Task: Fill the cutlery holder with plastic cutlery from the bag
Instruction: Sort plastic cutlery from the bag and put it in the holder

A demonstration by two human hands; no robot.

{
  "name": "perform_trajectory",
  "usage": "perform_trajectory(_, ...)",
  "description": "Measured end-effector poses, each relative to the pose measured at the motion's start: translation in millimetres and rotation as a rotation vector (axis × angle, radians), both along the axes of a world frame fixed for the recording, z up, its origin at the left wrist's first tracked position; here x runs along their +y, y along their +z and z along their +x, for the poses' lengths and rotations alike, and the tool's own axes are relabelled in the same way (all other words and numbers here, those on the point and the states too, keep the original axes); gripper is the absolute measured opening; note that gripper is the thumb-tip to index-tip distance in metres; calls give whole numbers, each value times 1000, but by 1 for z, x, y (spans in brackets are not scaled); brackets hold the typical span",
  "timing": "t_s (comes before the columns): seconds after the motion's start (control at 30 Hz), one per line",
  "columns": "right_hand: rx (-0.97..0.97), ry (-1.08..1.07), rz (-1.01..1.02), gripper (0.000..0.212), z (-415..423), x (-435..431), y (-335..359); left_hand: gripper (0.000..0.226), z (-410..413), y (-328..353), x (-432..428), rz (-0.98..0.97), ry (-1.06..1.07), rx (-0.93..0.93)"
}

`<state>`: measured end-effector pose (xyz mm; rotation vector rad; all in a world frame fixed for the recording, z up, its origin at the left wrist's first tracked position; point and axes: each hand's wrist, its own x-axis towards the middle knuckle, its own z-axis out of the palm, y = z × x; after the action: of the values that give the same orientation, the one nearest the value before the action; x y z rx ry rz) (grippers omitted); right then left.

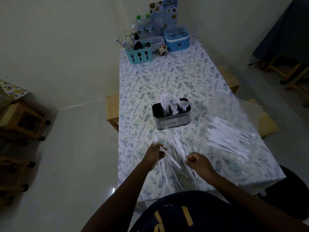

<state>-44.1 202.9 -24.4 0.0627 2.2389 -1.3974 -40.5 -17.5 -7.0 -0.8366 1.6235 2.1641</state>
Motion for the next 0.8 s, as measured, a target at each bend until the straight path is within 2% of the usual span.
perform_trajectory(0.17,42,160,48,6,3,-6,5,33,-8,0,-2,55,63,-69)
perform_trajectory(0.47,90,190,93,6,0,-8,8,50,-7,-1,-1,178,138,-89)
perform_trajectory(0.7,109,218,98,6,-2,-12,8,20,-5,-4,-10,183,8,-28)
perform_trajectory(0.8,142,84,154,16,-3,-8,0,20,-7,-4,-13,173,80,-31)
